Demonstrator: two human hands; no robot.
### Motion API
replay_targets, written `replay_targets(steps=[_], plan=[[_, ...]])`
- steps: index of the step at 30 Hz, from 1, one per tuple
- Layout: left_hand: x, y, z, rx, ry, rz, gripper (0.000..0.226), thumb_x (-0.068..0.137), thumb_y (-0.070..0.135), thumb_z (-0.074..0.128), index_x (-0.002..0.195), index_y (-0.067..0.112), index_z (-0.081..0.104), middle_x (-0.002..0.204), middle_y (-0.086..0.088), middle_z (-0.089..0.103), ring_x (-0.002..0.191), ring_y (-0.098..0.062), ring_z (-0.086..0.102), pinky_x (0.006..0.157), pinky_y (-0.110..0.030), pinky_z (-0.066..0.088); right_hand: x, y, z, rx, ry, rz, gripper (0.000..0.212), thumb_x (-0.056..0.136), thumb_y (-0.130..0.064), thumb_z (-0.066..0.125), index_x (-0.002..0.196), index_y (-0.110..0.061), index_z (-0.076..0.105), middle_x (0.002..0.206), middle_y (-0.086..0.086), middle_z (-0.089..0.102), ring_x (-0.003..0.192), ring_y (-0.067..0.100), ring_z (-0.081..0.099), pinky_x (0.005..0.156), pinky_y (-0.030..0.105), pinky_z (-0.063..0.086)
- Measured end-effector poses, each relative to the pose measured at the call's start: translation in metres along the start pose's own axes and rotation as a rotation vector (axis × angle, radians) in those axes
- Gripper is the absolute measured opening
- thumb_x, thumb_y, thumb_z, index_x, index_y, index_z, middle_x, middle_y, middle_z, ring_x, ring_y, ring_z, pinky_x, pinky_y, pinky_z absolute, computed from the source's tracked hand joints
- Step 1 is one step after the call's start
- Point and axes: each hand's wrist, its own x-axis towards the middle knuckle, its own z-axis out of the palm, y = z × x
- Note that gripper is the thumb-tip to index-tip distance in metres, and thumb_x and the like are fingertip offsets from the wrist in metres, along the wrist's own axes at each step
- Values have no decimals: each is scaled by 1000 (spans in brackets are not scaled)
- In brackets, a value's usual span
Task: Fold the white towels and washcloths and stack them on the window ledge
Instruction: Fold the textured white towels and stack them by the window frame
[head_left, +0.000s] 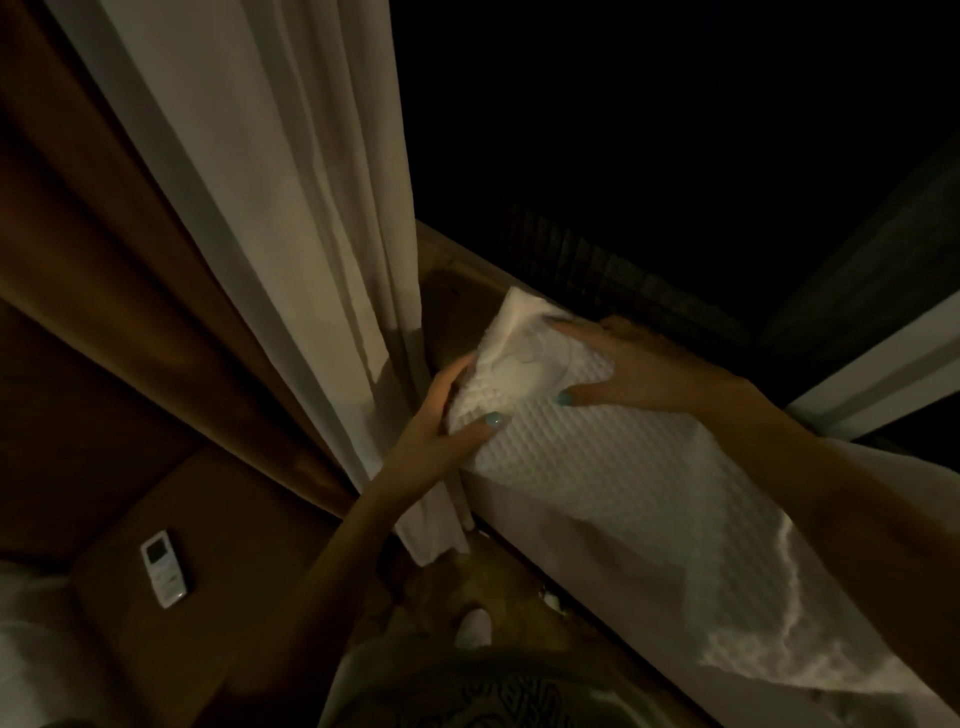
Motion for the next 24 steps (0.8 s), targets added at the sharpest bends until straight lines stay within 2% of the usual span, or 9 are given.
replay_targets(steps=[2,5,8,12,15,17,19,22,24], plan=[[11,7,-1,-18,-45,18,76,82,30,66,142,35,21,137,30,31,122,19,38,96,-9,41,2,6,-2,37,-36,-3,91,63,-80,55,134,-68,-1,155,-5,20,140,19,24,111,33,27],[30,13,-7,0,-157,25,80,82,21,70,144,33,22,148,18,29,130,10,36,105,-16,38,3,9,-5,136,-9,-82,95,65,-74,58,145,-52,11,158,-15,11,144,9,14,118,34,20],[46,21,-8,27,-216,63,69,87,4,64,142,31,30,140,23,34,122,15,41,96,-13,43,-2,16,-11,204,90,-35,90,70,-62,66,145,-47,18,158,-15,13,144,9,15,116,27,19],[69,34,-1,43,-195,68,62,86,12,67,134,40,40,133,26,39,120,6,42,94,-18,44,-16,31,-20,33,271,92,82,75,-76,53,141,-62,6,158,-7,18,142,22,24,115,40,25],[84,35,3,71,-210,-6,57,88,17,65,135,40,42,132,21,39,117,-2,40,85,-16,41,-18,28,-11,-29,215,199,66,93,-54,47,148,-47,12,154,7,27,137,29,32,111,40,29],[87,33,3,66,-195,-15,53,89,18,64,132,42,45,126,23,42,115,-1,42,85,-16,43,-15,16,-8,-82,198,218,59,98,-44,44,150,-39,16,153,11,25,139,31,27,113,39,26],[89,32,4,84,-154,-21,50,89,20,64,132,40,46,126,20,45,119,-6,44,94,-25,44,-16,2,-9,-99,212,218,56,98,-44,44,150,-36,22,156,8,20,142,30,20,115,41,21],[91,30,9,210,-68,18,50,89,24,65,135,29,47,125,12,49,121,-11,47,91,-20,43,-28,-18,-4,-122,235,158,53,97,-45,46,147,-33,32,156,5,24,141,27,21,114,37,19],[87,26,9,373,-11,104,51,88,29,66,135,25,48,132,3,50,124,-16,46,95,-24,40,-42,-29,2,-154,298,98,50,97,-45,46,144,-31,39,153,5,31,140,25,23,113,35,18]])
